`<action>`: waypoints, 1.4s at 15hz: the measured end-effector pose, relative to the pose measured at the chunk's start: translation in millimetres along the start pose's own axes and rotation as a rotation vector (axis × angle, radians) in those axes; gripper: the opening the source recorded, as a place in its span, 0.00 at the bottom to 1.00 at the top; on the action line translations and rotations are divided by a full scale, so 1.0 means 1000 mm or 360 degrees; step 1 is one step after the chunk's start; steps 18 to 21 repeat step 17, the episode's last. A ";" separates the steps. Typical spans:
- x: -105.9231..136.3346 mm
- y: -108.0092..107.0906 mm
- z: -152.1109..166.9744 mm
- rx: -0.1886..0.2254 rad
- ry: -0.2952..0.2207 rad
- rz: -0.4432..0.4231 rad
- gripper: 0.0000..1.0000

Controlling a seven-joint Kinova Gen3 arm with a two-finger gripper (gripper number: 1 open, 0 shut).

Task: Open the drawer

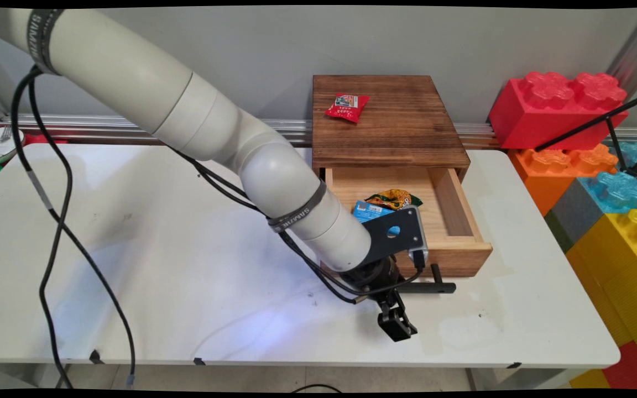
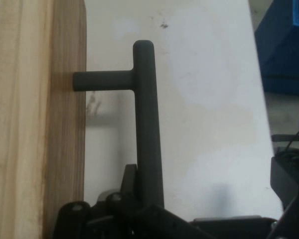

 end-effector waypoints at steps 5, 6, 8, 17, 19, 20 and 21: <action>-0.003 0.012 -0.003 -0.0016 0.0009 -0.0006 1.00; -0.003 0.015 -0.004 -0.0019 0.0011 -0.0007 1.00; -0.005 0.019 -0.006 -0.0024 0.0013 -0.0007 1.00; -0.014 0.034 -0.010 -0.0026 0.0022 -0.0001 1.00; -0.014 0.034 -0.010 -0.0026 0.0022 -0.0001 1.00; -0.014 0.034 -0.010 -0.0026 0.0022 -0.0001 1.00; -0.014 0.034 -0.010 -0.0026 0.0022 -0.0001 1.00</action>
